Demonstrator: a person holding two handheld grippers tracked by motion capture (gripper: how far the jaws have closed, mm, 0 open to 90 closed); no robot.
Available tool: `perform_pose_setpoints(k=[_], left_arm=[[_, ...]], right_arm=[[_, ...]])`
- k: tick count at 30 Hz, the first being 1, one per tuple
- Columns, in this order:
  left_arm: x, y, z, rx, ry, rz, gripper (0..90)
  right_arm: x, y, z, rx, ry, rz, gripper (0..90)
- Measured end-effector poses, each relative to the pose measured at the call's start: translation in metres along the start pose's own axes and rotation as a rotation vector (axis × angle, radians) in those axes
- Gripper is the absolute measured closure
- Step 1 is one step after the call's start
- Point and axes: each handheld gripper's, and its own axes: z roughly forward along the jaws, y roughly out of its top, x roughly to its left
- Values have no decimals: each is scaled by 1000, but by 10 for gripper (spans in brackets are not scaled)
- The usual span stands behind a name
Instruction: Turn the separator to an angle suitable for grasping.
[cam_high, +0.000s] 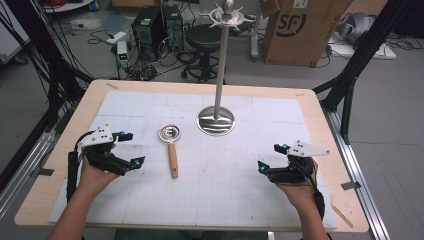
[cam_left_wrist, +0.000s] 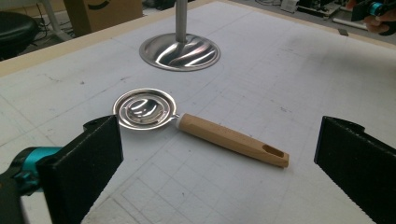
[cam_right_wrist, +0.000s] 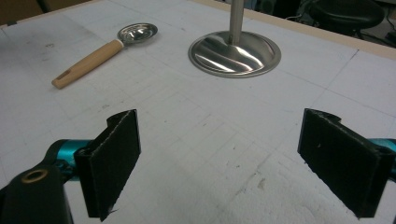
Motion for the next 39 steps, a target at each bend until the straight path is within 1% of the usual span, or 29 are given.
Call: perform_pose_setpoints(k=[2,6,9,10,15,17,18,22,23,24,25,26,30,34,35,36,37,38,39], left_arm=[[0,-1,1,9,0,-4,17],[-4,-2,5,48,-1,17,17],[-7,-1,9,44,-17,15,18],[-9,-1,12,44,-26,13,18],[-14,-2,28,80,-50,15,18],[-16,-2,33,90,-59,17,18],[-17,-2,35,98,-61,22,18],[-20,-4,42,124,-71,22,19],[-19,-4,44,131,-77,26,58],[-20,-5,46,135,-85,23,58],[-19,-6,48,142,-90,24,92],[-20,-7,51,151,-89,21,93],[-21,-8,59,178,-88,32,112],[-24,-7,65,194,-100,49,233],[-24,-7,66,202,-102,54,233],[-25,-8,68,207,-107,55,292],[-25,-8,69,214,-105,58,292],[-26,-8,71,222,-104,63,349],[-26,-8,72,230,-102,69,373]], right_arm=[[0,0,1,6,4,8,119],[0,-1,3,12,6,-3,119],[2,-1,3,16,5,-3,120],[3,-1,4,19,10,-10,120],[5,1,7,20,15,-7,120],[5,1,10,29,17,-13,120],[6,0,11,33,17,-14,120],[5,0,11,43,14,-15,120],[5,0,10,37,12,-9,120],[5,0,10,37,12,-9,120],[4,0,9,34,11,-9,120],[4,0,8,32,9,-10,120],[4,0,7,33,7,-7,120],[4,-1,6,34,2,-7,120],[3,-1,5,35,1,-9,120],[3,-2,5,33,-1,-6,120],[3,-2,5,33,-1,-6,120],[2,-2,4,34,-2,-5,121],[3,-2,4,34,-3,-5,120]])
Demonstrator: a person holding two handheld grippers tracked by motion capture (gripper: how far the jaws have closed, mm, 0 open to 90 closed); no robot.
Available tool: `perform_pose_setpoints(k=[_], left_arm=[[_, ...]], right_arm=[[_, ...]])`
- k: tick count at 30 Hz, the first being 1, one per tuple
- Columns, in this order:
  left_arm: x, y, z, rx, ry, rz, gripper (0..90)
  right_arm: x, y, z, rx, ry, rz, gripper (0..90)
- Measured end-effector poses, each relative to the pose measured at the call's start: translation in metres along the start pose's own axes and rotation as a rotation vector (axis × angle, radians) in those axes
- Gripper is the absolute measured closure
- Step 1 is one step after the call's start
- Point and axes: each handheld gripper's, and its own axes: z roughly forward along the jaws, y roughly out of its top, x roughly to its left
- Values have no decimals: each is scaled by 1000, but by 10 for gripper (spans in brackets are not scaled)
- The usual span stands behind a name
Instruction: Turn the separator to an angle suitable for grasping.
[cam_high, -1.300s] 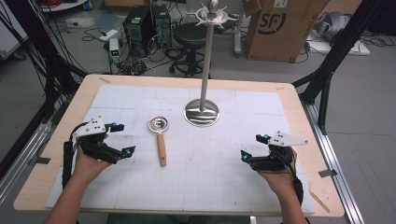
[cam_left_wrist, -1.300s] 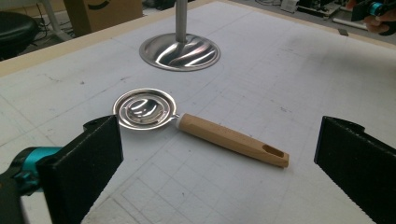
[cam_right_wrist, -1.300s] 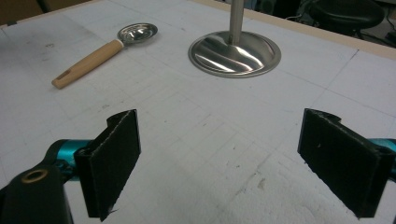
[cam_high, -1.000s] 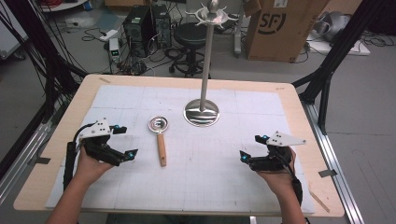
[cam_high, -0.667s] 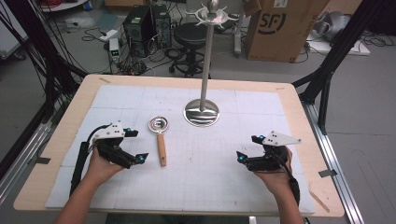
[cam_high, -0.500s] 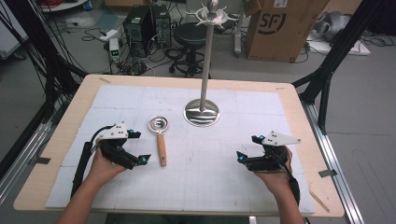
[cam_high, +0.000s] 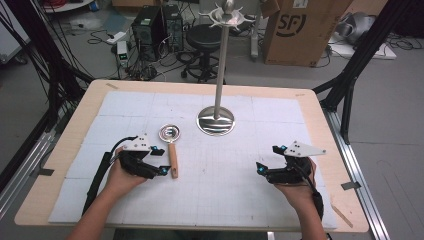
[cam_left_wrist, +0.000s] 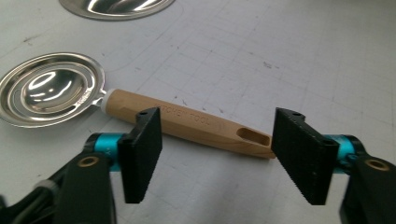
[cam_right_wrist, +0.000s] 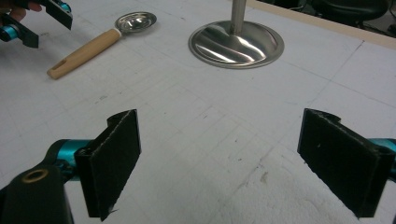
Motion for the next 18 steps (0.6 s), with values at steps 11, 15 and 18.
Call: perform_pose_setpoints(k=[11,15,18], left_arm=[[0,-1,8,77,0,10,668],[-4,1,17,129,-19,27,759],[-6,1,21,137,-25,29,787]], right_arm=[[0,0,-1,-1,-3,-2,121],[0,0,-1,1,-4,-2,121],[-1,0,-1,-2,-6,-4,121]])
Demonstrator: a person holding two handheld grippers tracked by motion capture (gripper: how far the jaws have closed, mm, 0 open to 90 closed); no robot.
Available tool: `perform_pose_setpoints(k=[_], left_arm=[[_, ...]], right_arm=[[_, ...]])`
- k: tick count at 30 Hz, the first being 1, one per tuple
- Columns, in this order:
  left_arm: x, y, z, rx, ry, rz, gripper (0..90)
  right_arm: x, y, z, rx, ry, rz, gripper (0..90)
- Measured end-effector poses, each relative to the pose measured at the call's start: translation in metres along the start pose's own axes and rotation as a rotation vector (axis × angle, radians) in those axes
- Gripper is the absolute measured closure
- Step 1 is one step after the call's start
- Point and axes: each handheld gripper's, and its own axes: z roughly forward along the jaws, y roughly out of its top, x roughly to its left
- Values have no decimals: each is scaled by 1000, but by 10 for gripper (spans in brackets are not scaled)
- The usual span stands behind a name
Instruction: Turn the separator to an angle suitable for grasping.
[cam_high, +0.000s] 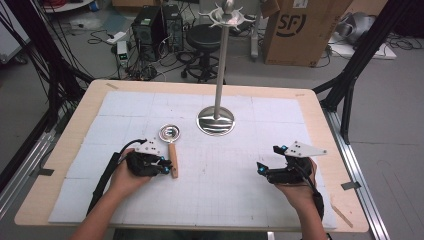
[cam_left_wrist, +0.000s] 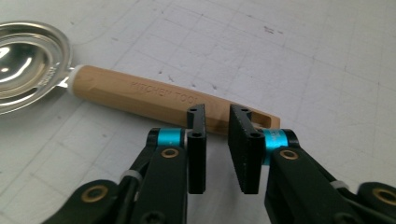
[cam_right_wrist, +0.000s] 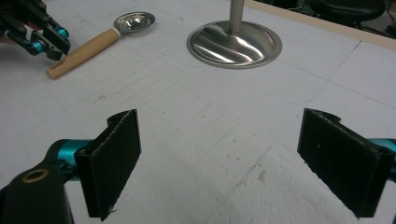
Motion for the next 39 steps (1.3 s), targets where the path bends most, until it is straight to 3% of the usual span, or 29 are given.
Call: perform_pose_setpoints(k=[9,12,21,26,32,36,39], left_arm=[[-7,12,18,2,-10,22,797],[-11,20,31,8,-22,40,799],[-10,23,33,4,-15,32,808],[-1,27,20,-60,22,-14,859],[13,42,16,-81,63,-31,876],[24,48,20,-61,87,-54,891],[34,49,23,-84,98,-72,898]], right_arm=[[0,0,1,1,3,2,121],[0,0,1,1,2,1,121],[-1,0,1,-1,2,1,122],[0,0,2,4,5,0,123],[0,0,2,5,9,0,130],[-1,0,3,2,7,2,130],[-1,0,3,7,11,1,130]])
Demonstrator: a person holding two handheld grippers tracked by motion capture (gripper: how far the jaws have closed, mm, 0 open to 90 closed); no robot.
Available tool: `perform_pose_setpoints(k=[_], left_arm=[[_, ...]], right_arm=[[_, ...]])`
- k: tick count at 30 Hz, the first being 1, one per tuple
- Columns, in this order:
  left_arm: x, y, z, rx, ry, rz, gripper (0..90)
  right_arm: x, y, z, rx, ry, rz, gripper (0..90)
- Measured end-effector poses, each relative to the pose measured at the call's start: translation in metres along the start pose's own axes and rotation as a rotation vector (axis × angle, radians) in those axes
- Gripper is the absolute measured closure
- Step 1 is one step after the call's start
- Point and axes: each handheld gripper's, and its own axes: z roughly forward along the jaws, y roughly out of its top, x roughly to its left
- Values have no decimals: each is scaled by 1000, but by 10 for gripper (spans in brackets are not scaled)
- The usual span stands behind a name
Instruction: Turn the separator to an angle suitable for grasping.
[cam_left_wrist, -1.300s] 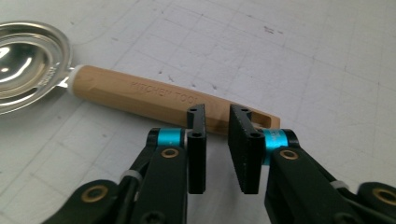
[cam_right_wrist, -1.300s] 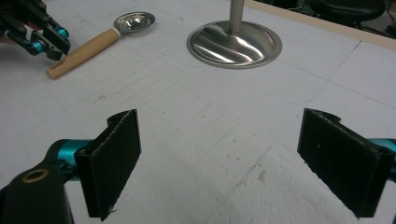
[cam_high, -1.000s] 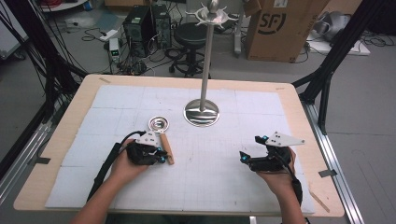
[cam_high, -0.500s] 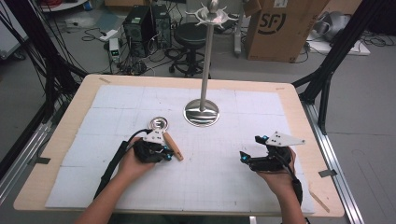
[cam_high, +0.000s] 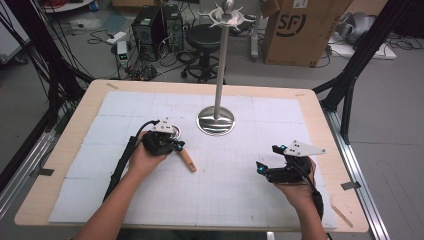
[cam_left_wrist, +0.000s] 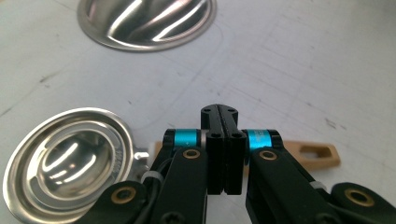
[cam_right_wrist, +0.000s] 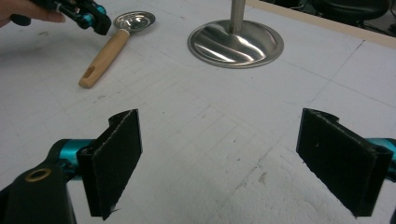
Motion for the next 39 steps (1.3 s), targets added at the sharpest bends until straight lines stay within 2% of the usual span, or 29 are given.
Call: perform_pose_setpoints(k=[1,3,8,13,21,27,29,30,36,39], left_arm=[[3,0,2,-1,2,-14,898],[8,3,6,30,16,-12,898],[18,10,15,51,29,-27,898],[28,6,24,100,24,-58,898],[30,3,24,102,19,-63,898],[32,3,18,138,37,-62,898],[35,2,18,130,54,-78,898],[38,1,18,122,45,-90,898],[38,1,20,128,54,-82,898],[35,0,20,167,65,-62,898]], right_arm=[[0,0,0,0,0,0,130],[0,0,0,0,-1,-2,130],[-1,0,1,3,-2,-1,130],[0,-1,1,9,-3,-5,130],[-2,-3,0,10,-2,-1,130],[-1,-3,-1,9,-4,-2,130],[-1,-3,0,11,-4,-3,130],[-1,-3,0,13,-4,-7,130],[-1,-3,0,8,-4,-2,130],[-2,-3,0,11,-2,-4,130]])
